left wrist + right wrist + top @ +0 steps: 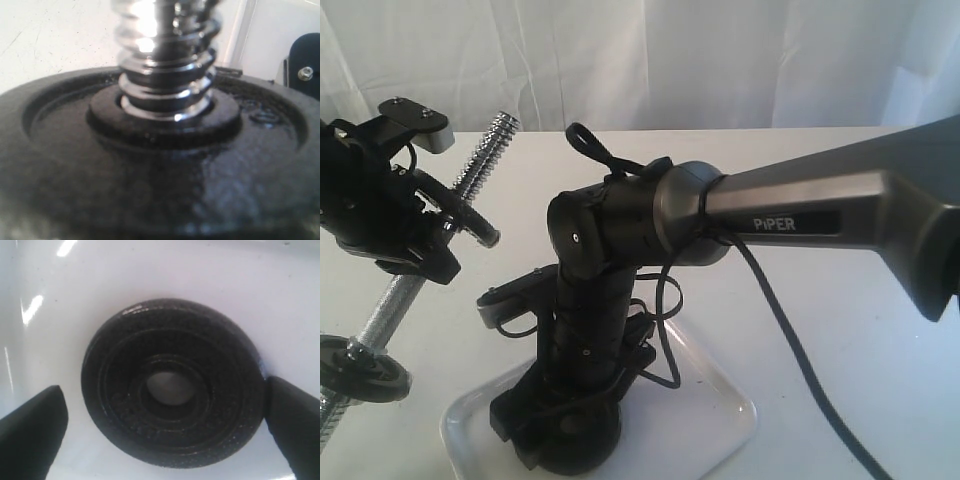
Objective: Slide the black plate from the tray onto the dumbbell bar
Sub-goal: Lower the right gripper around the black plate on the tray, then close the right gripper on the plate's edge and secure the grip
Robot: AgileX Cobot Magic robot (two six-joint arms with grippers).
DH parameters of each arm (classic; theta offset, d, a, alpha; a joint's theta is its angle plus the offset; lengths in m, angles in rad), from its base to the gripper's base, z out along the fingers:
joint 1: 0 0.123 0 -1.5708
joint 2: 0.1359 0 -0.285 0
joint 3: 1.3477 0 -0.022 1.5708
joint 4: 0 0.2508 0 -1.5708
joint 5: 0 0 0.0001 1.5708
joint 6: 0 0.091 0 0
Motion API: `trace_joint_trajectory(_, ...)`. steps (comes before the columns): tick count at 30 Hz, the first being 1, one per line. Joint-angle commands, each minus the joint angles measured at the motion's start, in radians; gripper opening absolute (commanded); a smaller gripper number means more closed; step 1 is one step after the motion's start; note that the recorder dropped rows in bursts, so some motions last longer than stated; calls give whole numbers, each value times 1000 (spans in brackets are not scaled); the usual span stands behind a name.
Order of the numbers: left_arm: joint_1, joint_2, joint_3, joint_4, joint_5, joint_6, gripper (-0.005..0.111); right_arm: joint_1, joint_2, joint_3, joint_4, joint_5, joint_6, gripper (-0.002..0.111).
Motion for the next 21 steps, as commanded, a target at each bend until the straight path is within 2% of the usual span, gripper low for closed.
trace_joint_trajectory(1,0,-55,-36,-64,-17,-9,0,1,31,17,32,20,6,105)
trace_joint_trajectory(15,0,-55,-36,-66,-15,-9,0,1,31,17,113,-37,-40,105)
trace_joint_trajectory(18,0,-55,-36,-66,-15,-9,0,1,31,17,124,-104,-37,105)
trace_joint_trajectory(21,0,-55,-36,-66,-13,-9,0,1,34,17,198,-109,-33,105)
